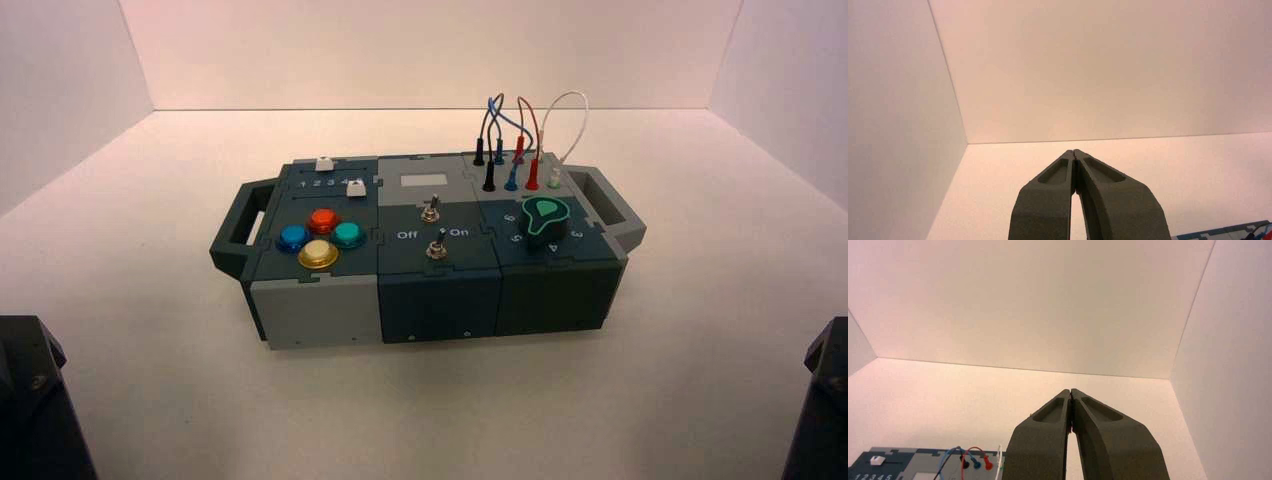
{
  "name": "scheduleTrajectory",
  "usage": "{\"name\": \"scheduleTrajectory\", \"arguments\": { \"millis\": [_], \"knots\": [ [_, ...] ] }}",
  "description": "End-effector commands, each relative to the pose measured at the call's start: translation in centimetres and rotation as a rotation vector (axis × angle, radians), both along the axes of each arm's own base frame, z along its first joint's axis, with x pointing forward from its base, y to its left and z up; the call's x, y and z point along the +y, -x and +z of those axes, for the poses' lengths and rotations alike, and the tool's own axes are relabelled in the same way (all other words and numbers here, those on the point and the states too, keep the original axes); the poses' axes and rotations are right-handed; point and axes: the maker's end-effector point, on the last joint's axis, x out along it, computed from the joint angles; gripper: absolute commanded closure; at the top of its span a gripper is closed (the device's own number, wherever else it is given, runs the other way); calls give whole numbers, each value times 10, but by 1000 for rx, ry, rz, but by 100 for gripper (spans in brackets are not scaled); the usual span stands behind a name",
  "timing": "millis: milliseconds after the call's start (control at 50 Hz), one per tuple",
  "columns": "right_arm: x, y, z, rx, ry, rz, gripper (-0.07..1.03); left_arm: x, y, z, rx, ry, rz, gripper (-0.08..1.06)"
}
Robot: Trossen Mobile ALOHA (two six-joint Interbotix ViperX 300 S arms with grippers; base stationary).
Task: Flip the top switch off with the left gripper.
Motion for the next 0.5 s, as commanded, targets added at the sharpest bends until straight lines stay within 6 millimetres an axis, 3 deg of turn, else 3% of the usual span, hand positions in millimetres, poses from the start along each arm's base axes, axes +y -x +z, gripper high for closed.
{"name": "scheduleTrajectory", "arguments": {
  "millis": [20, 500],
  "knots": [
    [-1, -2, 5, -4, -8, -6, 99, 1, 0, 7, -17, -5, 2, 101],
    [-1, -2, 4, 6, -13, -6, 99, 1, -1, -3, 13, -5, 3, 101]
  ]
}}
